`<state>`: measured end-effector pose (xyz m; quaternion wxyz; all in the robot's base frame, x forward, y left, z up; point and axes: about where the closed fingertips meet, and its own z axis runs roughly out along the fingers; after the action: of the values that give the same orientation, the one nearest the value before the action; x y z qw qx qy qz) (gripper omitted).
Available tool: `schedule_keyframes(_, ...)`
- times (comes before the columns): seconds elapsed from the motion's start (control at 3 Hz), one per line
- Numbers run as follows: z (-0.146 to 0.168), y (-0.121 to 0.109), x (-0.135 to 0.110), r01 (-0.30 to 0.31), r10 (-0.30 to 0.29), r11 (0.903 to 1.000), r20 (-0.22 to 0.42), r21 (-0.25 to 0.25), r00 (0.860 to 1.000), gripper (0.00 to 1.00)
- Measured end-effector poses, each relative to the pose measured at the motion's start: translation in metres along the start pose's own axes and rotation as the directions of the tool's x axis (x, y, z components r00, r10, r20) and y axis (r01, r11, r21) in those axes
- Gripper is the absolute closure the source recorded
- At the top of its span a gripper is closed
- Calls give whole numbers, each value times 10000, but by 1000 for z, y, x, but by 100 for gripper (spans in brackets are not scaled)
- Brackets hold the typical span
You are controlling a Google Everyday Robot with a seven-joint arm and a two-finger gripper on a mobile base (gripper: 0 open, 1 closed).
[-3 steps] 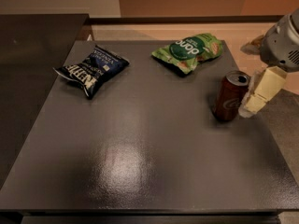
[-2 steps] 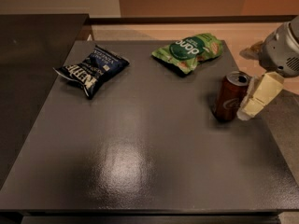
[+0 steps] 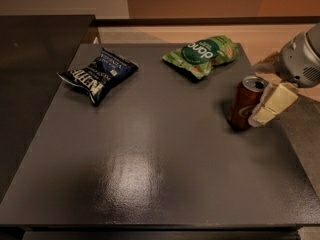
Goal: Move coke can near blue chip bag
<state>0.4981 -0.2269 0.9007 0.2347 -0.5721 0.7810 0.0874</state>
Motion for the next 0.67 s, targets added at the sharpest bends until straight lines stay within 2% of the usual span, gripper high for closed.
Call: schedule_keyframes(0.67,2,-1,-6,66,-65,9997,53,-242,10000,63)
